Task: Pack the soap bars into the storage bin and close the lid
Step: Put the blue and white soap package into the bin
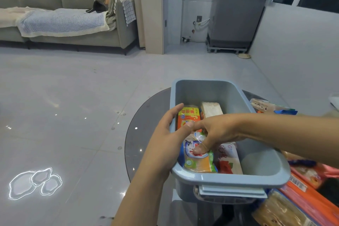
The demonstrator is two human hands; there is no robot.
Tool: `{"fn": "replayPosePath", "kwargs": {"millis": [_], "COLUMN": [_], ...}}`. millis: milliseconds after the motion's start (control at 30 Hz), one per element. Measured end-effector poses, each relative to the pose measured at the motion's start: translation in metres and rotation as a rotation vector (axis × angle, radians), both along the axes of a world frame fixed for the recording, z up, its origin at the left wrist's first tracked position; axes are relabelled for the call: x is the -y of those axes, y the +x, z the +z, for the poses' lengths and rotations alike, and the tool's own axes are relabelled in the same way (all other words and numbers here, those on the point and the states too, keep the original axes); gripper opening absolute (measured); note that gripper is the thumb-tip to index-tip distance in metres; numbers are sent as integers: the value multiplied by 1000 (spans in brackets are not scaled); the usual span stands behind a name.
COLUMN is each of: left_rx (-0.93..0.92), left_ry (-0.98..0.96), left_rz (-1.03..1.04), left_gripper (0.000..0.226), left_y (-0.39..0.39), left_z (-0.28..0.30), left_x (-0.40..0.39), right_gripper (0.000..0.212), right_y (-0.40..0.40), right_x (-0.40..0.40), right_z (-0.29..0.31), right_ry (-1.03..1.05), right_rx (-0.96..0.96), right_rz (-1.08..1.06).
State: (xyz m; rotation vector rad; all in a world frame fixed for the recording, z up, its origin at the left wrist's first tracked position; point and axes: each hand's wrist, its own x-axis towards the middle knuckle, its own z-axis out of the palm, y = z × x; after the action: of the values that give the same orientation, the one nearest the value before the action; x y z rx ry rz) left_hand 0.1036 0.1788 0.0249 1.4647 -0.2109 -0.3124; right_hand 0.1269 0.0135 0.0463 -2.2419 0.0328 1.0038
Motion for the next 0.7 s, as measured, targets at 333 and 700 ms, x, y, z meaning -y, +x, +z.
{"fn": "replayPosePath", "kwargs": {"millis": [333,700], "left_rx": [11,81], "left_ry": [39,147], "left_rz": [7,119], "left_gripper": [39,28], "left_y": [-1,-6], "left_z": [0,7], "left_x": [0,3], "right_gripper": [77,59], "right_y": [0,-3], "right_x": [-11,1], "right_z": [-19,0], "right_ry": [-259,-154], "right_rx": [298,266], "right_rz": [71,28]}}
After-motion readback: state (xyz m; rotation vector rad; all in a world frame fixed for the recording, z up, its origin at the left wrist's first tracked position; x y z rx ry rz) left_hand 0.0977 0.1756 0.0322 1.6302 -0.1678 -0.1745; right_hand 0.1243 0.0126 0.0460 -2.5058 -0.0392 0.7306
